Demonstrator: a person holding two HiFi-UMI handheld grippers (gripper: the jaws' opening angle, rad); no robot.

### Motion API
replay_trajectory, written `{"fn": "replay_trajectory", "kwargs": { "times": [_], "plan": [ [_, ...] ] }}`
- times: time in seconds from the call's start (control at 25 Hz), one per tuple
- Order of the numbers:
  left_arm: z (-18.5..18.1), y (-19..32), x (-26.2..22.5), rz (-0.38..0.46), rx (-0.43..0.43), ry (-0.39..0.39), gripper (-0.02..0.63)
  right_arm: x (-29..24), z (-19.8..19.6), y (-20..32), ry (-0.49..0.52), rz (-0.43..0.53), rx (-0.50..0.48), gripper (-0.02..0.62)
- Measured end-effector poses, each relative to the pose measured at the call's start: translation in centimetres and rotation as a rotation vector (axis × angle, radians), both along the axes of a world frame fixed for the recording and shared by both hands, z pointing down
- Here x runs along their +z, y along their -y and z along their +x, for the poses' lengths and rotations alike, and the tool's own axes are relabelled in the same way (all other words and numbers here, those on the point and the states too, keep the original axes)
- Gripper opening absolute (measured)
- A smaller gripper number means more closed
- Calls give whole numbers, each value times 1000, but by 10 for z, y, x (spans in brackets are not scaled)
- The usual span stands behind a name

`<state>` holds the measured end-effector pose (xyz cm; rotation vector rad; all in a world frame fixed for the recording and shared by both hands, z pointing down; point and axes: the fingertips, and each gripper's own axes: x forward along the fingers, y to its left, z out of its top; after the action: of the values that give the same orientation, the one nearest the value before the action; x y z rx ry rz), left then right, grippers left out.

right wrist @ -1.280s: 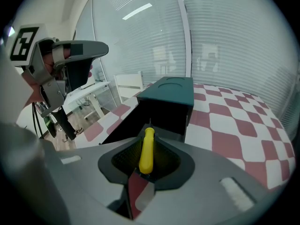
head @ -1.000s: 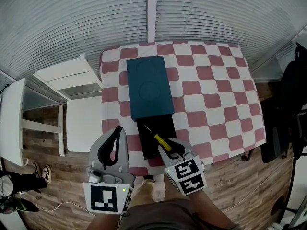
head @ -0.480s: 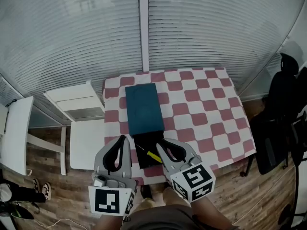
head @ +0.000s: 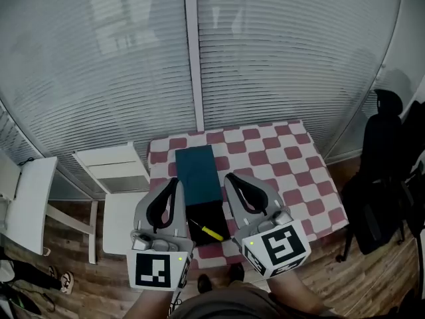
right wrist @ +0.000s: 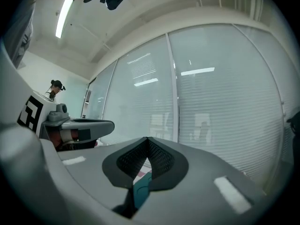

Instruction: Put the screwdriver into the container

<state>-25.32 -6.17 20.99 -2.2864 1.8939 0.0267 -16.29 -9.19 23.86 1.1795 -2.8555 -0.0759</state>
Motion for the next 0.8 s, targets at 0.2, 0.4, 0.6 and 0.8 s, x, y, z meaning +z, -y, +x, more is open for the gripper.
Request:
{"fn": "replay_trajectory", "kwargs": {
  "times": [0.2,0.4,0.6,0.8],
  "plan": [
    [8,4,-8,24,7,27,0,-8,6,1,-5,39,14,25],
    [14,8,-6,20,20,33,0,-8,12,7,-25,48,30,23],
    [14,15,-5,21,20,42,0,-6,13,12,-25,51,39,23],
    [10,17,-3,16,8,46,0,-6,14,11,-16,55,37,23]
  ]
}}
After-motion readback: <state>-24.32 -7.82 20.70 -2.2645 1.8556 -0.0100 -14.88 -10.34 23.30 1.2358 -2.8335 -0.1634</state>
